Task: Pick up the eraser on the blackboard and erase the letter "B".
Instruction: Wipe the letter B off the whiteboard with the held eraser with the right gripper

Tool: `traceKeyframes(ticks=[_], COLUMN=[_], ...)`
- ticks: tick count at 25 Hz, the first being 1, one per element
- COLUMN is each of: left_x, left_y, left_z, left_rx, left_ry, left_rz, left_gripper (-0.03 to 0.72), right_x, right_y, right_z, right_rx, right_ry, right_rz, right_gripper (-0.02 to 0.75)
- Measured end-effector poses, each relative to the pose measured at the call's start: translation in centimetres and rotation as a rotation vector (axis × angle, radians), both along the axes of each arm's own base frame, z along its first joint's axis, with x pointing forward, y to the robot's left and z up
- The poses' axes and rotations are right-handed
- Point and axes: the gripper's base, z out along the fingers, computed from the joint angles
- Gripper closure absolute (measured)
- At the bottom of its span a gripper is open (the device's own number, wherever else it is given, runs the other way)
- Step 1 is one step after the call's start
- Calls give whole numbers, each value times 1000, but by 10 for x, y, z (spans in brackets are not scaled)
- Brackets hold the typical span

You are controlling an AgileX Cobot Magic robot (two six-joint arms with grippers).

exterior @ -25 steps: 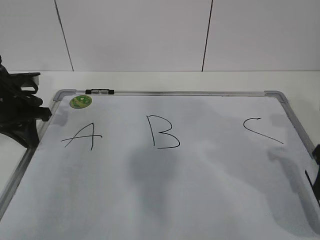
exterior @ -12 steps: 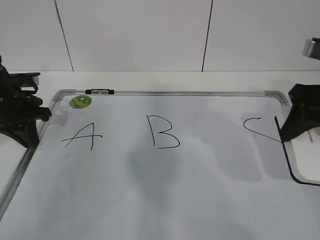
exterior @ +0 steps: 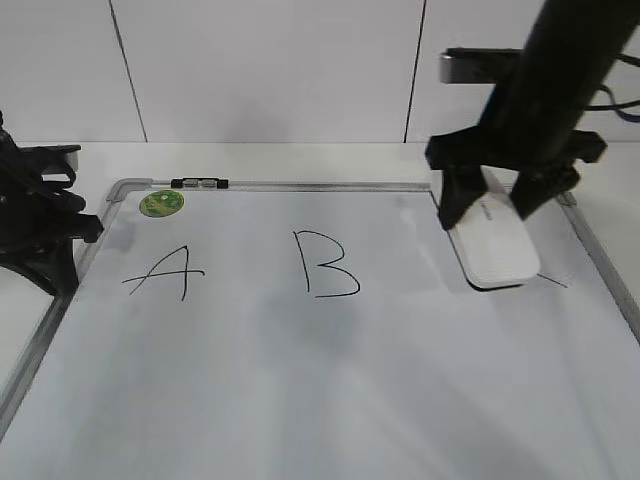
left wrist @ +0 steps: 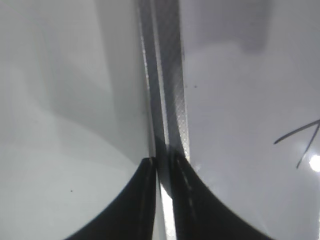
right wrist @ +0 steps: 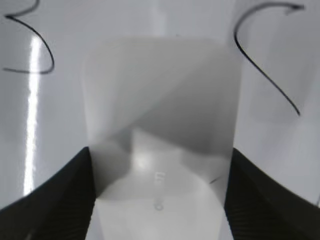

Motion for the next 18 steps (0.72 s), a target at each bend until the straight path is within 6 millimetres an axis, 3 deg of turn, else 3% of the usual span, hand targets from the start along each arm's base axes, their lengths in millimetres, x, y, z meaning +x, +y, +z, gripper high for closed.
traceKeyframes(ticks=[4, 10, 15, 18], left_x=[0, -1, -1, -1], left_y=[0, 0, 0, 0], left_z=[0, 0, -1, -1], left_rx=[0, 0, 0, -1], left_ry=[1, 5, 13, 14], left_rz=[0, -1, -2, -1], left_gripper=[608, 608, 608, 608], right_x=[35, 60, 70, 73], right_y=[33, 73, 84, 86], right_z=[-16, -52, -82, -88], right_rx=[-12, -24, -40, -43], right_ry=[-27, -13, 28, 40], right_rz=[54, 117, 131, 131], right_gripper=[204, 204, 204, 204])
